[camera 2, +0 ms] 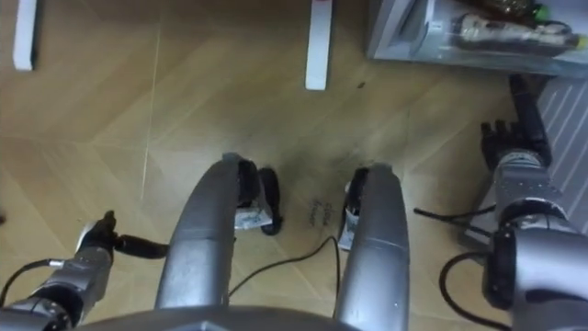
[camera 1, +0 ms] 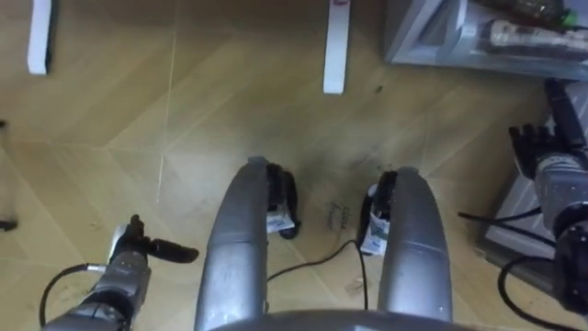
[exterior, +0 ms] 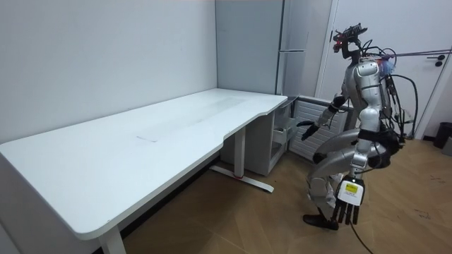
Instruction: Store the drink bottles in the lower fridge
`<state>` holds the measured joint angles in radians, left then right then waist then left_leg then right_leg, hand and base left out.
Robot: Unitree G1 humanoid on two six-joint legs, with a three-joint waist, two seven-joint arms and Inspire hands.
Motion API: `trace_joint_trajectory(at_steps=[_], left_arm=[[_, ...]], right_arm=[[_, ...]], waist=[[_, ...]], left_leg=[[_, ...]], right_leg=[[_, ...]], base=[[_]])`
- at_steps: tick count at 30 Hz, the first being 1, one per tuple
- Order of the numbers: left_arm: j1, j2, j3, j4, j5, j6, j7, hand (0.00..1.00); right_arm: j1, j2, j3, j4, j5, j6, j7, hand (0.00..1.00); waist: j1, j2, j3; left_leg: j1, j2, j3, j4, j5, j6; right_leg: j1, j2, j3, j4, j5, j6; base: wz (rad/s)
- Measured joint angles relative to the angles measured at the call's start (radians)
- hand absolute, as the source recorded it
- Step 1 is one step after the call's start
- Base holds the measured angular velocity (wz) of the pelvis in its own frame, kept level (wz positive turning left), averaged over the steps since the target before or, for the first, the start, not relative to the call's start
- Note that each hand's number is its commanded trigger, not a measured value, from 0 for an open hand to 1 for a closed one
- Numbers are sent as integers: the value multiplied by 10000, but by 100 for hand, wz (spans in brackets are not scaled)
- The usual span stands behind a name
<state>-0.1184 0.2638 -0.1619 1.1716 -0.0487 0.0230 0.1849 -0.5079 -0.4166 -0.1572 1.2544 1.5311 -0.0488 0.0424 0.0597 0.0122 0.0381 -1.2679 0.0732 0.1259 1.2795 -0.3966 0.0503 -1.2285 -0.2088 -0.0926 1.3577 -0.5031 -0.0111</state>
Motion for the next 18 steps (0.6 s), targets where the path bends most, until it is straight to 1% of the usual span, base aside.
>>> trace_joint_trajectory(at_steps=[2,3,4,6,8,10,11,13,15,16,18], left_arm=[[110,-1,-60,-223,-1,-25,-31,0],[149,1,-81,-254,-3,-15,-81,0],[186,5,-84,-261,-39,-5,-193,0],[316,8,-92,-308,-296,-4,-235,0],[602,58,-94,-568,-592,-3,-232,0],[1038,251,-128,-1055,-798,-6,-229,0],[1104,286,-127,-1130,-797,-3,-229,0],[1170,377,-127,-1147,-796,3,-229,0],[1180,379,-181,-1162,-797,-1,-231,0],[1217,378,-203,-1283,-789,4,-247,0],[1239,387,-203,-1375,-792,-23,-278,0]], right_arm=[[-39,-3,183,-213,4,2,25,0],[-101,-8,209,-279,2,4,27,0],[-175,-54,212,-365,4,6,28,0],[-313,-197,238,-539,17,6,35,0],[-494,-343,290,-563,67,63,-4,0],[-508,-354,367,-614,152,88,-153,0],[-511,-364,374,-676,160,98,-210,0],[-510,-376,402,-854,185,103,-479,0],[-516,-414,489,-933,176,98,-632,0],[-526,-449,496,-1065,165,98,-833,0],[-526,-482,514,-1222,163,78,-1120,0]], waist=[[18,-49,0],[25,-80,-5],[16,-83,-5],[37,-106,-4],[28,-135,-2],[-8,-241,-9],[-9,-272,-3],[-27,-425,26],[-32,-459,40],[-34,-468,40],[-29,-469,40]], left_leg=[[-263,-35,-101,242,-11,16],[-372,-128,-200,332,-11,17],[-469,-171,-221,408,-12,19],[-568,-178,-222,512,-32,55],[-634,-175,-184,638,-83,139],[-753,-176,-165,719,-122,202],[-793,-183,-148,724,-123,205],[-856,-197,-10,796,-158,269],[-862,-242,28,801,-168,287],[-885,-307,49,801,-169,292],[-894,-338,89,827,-184,321]], right_leg=[[-180,-17,-33,233,-81,42],[-247,-60,-39,345,-125,75],[-296,-157,-65,430,-159,94],[-387,-261,-92,550,-185,65],[-447,-361,-94,678,-244,56],[-544,-411,-77,756,-291,112],[-588,-494,-76,768,-290,112],[-736,-613,18,906,-312,140],[-770,-665,62,926,-318,163],[-815,-698,92,952,-321,183],[-845,-753,117,1003,-334,211]], base=[[16],[19],[18],[9],[5],[5],[0],[0],[0],[0],[2]])
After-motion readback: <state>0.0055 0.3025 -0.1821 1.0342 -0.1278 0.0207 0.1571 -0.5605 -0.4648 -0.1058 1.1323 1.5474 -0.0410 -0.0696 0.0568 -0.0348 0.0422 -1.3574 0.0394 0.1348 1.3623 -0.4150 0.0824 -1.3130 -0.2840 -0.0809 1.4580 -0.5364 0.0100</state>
